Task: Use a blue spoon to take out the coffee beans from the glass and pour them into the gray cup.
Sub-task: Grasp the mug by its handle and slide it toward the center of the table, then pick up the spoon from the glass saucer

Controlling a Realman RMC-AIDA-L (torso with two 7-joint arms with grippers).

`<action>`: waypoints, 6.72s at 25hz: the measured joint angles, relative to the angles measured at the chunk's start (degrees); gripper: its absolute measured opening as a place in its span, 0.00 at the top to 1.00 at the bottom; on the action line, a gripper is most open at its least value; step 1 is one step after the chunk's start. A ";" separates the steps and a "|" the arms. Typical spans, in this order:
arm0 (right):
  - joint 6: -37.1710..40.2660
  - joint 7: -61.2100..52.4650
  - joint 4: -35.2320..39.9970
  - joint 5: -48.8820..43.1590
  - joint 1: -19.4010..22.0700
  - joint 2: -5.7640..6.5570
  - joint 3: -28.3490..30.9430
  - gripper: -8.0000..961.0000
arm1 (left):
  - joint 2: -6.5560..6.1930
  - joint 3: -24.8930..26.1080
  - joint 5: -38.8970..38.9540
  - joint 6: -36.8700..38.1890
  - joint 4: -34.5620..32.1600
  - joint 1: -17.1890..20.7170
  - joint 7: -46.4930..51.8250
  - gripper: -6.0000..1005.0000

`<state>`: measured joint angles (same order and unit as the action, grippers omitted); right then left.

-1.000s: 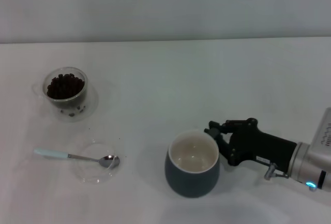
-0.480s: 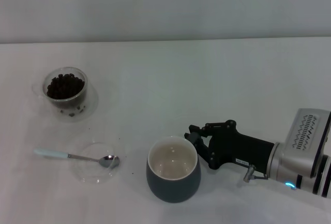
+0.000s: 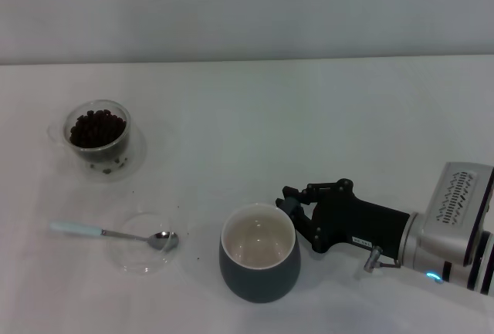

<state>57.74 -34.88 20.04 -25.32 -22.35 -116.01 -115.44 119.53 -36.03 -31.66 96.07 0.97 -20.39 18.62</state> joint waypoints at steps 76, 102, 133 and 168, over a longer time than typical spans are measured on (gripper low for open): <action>9.49 1.24 -2.75 0.43 6.06 2.54 0.85 0.43 | -0.36 0.01 0.43 -0.44 -0.22 -0.02 -0.47 0.11; 26.35 6.62 -9.77 0.52 6.80 5.41 28.89 0.43 | -0.21 -6.22 -6.03 0.33 3.58 8.49 26.73 0.11; 22.75 7.27 -9.62 0.27 4.33 5.17 29.70 0.43 | -0.44 -29.19 -10.50 -19.12 0.77 4.11 63.49 0.11; 23.47 7.02 -9.58 0.29 4.40 4.84 29.66 0.43 | -0.35 -29.26 -17.58 -20.85 0.10 1.61 63.62 0.11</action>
<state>81.21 -27.86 10.46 -25.03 -17.94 -111.17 -85.78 119.18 -65.30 -49.24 75.22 1.07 -18.78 82.25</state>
